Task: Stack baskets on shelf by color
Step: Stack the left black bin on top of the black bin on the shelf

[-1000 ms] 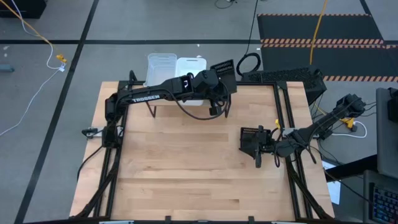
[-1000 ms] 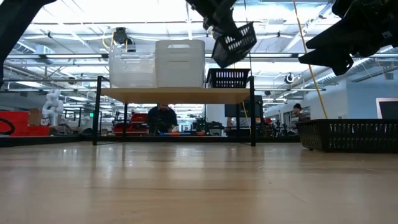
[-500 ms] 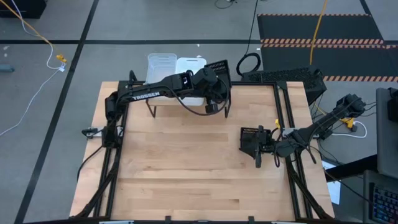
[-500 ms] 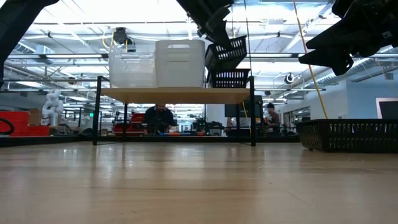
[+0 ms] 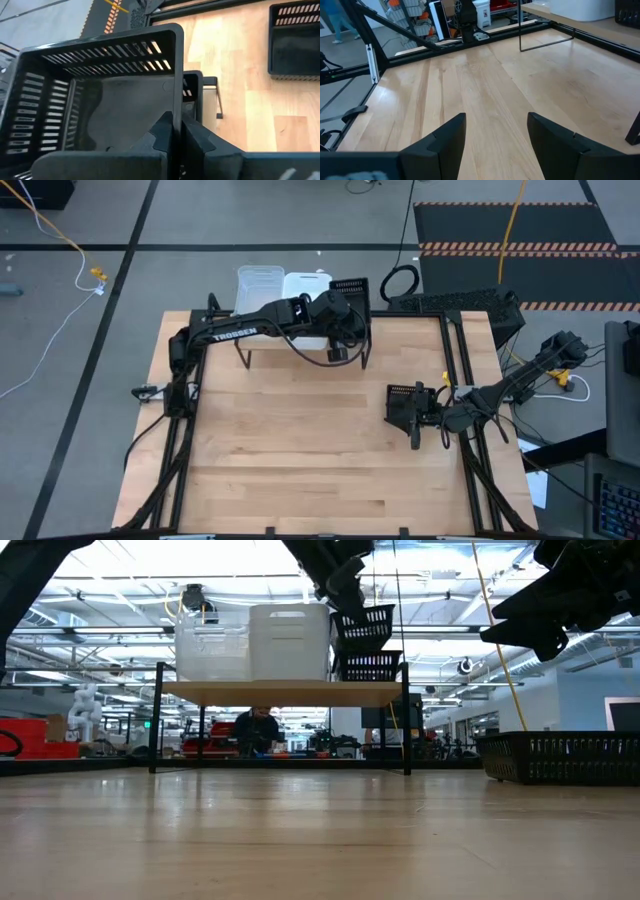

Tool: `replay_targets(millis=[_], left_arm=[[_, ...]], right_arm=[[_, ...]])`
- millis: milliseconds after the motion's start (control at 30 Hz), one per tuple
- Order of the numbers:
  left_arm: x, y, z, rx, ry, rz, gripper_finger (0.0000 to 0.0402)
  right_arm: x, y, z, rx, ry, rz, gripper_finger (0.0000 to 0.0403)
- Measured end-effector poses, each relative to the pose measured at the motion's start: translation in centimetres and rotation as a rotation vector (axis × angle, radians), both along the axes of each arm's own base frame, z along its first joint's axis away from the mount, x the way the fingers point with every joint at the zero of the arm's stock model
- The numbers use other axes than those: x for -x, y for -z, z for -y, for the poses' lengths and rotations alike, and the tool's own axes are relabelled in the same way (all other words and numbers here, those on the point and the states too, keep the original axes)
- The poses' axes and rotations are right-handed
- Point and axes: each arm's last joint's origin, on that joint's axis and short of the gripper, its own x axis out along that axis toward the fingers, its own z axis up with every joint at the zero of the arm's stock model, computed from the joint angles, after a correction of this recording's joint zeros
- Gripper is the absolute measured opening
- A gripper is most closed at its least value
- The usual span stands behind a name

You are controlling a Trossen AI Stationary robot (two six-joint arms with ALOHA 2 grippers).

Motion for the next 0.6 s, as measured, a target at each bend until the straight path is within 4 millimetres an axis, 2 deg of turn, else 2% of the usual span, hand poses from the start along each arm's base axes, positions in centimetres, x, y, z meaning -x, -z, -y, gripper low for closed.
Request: replay_targets(millis=[333, 433, 600], left_arm=[[0.11, 0.14, 0.13, -0.002, -0.024, -0.018, 0.0032], [0.05, 0.12, 0.32, 0.029, -0.05, 0.001, 0.0056], [-0.16, 0.45, 0.27, 0.058, -0.076, 0.011, 0.0121]], right_arm=[[0.0, 0.0, 0.0, 0.0, 0.0, 0.0, 0.0205], [0.0, 0.0, 0.0, 0.0, 0.0, 0.0, 0.0205], [0.0, -0.01, 0.0, 0.0, 0.0, 0.001, 0.0205]])
